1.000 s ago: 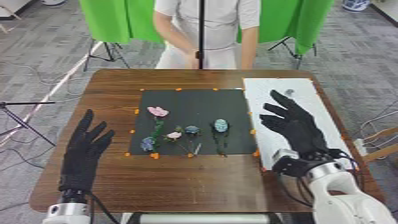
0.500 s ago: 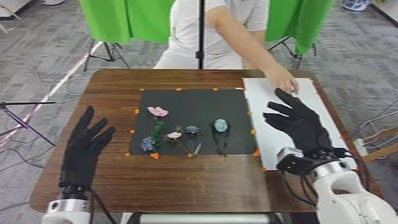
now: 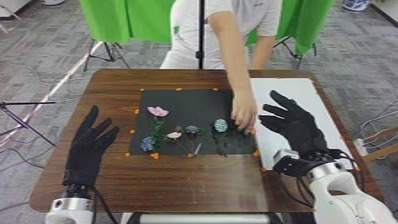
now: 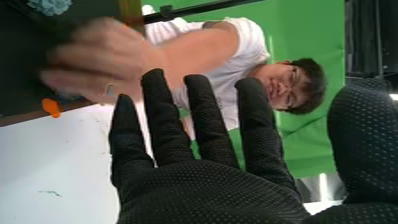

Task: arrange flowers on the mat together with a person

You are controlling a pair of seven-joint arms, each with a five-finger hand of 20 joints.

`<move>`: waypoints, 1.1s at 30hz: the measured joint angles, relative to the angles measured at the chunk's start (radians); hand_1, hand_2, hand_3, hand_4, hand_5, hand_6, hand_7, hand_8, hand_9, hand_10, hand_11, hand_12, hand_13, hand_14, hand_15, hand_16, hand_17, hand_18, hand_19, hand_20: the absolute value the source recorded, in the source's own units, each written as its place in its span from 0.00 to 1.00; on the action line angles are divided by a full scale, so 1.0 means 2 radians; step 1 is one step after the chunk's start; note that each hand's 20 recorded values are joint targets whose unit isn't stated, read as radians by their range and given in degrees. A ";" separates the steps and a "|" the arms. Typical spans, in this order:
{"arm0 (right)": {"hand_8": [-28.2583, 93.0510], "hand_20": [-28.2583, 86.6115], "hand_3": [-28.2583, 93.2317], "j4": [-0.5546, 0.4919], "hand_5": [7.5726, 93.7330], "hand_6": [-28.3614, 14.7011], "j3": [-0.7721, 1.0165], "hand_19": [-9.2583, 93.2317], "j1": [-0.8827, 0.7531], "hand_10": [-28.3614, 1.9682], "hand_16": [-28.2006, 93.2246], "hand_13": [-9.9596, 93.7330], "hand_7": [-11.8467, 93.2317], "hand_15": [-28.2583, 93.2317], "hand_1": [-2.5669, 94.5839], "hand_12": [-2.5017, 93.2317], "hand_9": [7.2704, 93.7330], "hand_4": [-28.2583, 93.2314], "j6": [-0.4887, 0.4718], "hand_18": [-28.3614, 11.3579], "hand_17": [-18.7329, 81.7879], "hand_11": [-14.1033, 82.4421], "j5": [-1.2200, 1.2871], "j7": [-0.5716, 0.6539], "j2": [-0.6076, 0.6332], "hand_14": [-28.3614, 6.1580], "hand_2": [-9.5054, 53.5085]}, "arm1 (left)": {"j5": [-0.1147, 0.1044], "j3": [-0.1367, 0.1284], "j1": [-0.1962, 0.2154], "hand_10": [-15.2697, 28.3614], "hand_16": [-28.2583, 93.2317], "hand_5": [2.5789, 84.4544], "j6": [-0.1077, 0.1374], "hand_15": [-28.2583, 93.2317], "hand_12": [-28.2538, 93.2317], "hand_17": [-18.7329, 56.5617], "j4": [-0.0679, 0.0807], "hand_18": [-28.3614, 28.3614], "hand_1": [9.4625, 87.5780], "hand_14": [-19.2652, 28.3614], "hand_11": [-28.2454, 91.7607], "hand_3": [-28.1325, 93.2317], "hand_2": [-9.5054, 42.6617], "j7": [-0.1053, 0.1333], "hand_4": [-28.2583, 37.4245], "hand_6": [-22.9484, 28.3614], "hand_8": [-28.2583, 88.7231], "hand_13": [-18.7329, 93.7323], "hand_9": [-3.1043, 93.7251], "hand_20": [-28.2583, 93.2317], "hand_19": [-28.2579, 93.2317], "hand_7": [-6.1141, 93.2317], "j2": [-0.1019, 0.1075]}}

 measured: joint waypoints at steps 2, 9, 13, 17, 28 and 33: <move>0.15 0.44 0.78 0.000 0.34 0.74 0.000 0.42 0.000 0.45 0.45 0.41 0.21 0.39 0.23 0.21 0.37 0.03 0.000 0.18 0.20 0.22 0.005 -0.001 0.000 0.28 0.29 | 0.000 -0.002 0.001 0.64 0.24 0.26 0.000 0.42 0.35 0.12 0.000 0.98 0.14 0.80 0.32 0.85 0.26 0.000 0.00 0.36 0.16 0.38 0.33 0.24 0.63 0.19 0.000; 0.15 0.44 0.78 0.000 0.34 0.74 -0.005 0.42 0.006 0.45 0.45 0.41 0.21 0.39 0.23 0.21 0.37 0.03 -0.001 0.18 0.20 0.22 0.042 0.000 0.001 0.28 0.29 | -0.001 -0.008 0.006 0.64 0.23 0.26 0.000 0.43 0.35 0.12 -0.001 0.98 0.14 0.81 0.32 0.85 0.26 0.001 0.00 0.36 0.16 0.38 0.33 0.24 0.63 0.19 0.000; 0.15 0.44 0.78 0.000 0.34 0.74 -0.004 0.42 0.007 0.45 0.44 0.41 0.21 0.39 0.23 0.21 0.37 0.02 -0.005 0.18 0.20 0.23 0.016 0.001 0.000 0.28 0.29 | -0.001 -0.008 0.006 0.64 0.23 0.26 0.000 0.43 0.35 0.12 -0.001 0.98 0.14 0.81 0.32 0.85 0.26 0.001 0.00 0.36 0.16 0.38 0.33 0.24 0.63 0.19 0.000; 0.15 0.44 0.78 0.000 0.34 0.74 0.000 0.42 0.002 0.45 0.44 0.41 0.21 0.39 0.23 0.21 0.37 0.02 -0.010 0.18 0.20 0.23 0.021 0.001 -0.003 0.29 0.29 | -0.001 -0.008 0.007 0.64 0.23 0.26 0.000 0.43 0.35 0.13 -0.002 0.98 0.14 0.81 0.32 0.85 0.26 -0.001 0.00 0.36 0.16 0.38 0.33 0.24 0.63 0.19 0.000; 0.15 0.44 0.78 0.003 0.35 0.74 -0.004 0.41 -0.004 0.45 0.44 0.41 0.21 0.38 0.23 0.21 0.37 0.02 -0.001 0.18 0.20 0.22 0.025 0.001 -0.002 0.27 0.29 | -0.001 -0.010 0.012 0.64 0.23 0.26 0.000 0.43 0.34 0.12 -0.003 0.98 0.14 0.81 0.32 0.85 0.26 -0.001 0.00 0.36 0.16 0.38 0.33 0.24 0.63 0.19 -0.001; 0.15 0.43 0.78 0.004 0.35 0.74 -0.009 0.39 -0.002 0.46 0.43 0.40 0.21 0.35 0.23 0.20 0.37 0.02 0.007 0.18 0.20 0.21 0.023 0.002 -0.001 0.24 0.29 | -0.001 -0.010 0.012 0.64 0.23 0.26 0.000 0.42 0.34 0.12 -0.003 0.98 0.14 0.80 0.32 0.85 0.26 -0.001 0.00 0.36 0.16 0.38 0.33 0.23 0.62 0.18 -0.001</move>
